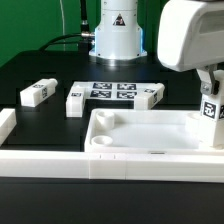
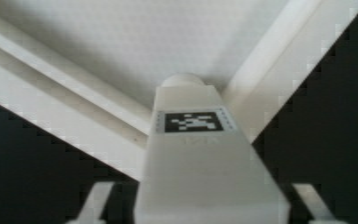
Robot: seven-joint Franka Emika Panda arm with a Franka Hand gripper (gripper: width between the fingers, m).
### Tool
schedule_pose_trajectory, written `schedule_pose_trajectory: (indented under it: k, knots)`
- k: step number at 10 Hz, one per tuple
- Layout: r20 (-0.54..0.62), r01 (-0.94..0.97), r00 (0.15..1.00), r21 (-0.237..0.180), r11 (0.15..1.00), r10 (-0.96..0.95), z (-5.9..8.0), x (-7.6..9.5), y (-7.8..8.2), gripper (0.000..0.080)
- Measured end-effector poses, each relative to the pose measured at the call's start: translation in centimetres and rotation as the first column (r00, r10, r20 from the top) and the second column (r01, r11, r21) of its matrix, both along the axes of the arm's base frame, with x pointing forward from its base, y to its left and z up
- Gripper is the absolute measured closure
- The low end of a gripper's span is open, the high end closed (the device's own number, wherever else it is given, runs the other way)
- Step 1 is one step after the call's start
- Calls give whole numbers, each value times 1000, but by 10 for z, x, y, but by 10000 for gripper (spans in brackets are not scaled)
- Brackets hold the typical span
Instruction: Assemble desk
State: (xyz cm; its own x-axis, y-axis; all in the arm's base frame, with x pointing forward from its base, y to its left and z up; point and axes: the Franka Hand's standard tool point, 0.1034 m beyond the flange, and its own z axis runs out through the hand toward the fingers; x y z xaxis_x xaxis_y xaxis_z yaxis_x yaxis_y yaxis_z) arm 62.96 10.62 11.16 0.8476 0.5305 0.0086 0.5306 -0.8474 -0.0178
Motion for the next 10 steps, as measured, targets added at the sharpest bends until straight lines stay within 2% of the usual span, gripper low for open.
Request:
schedule_pose_trajectory:
  k: [3,5,7,9,10]
  knots:
    - [-1,53,999,0,999,-53,0,0,0,511]
    - [-11,233,972,13,972,-233,0,0,-1,511]
    - [-29,474,881,21,880,-473,-1,-1,-2,511]
    - [-39,634,773,26,773,-633,-2,0,-3,511]
    - [-49,731,683,24,682,-729,-2,0,-4,511]
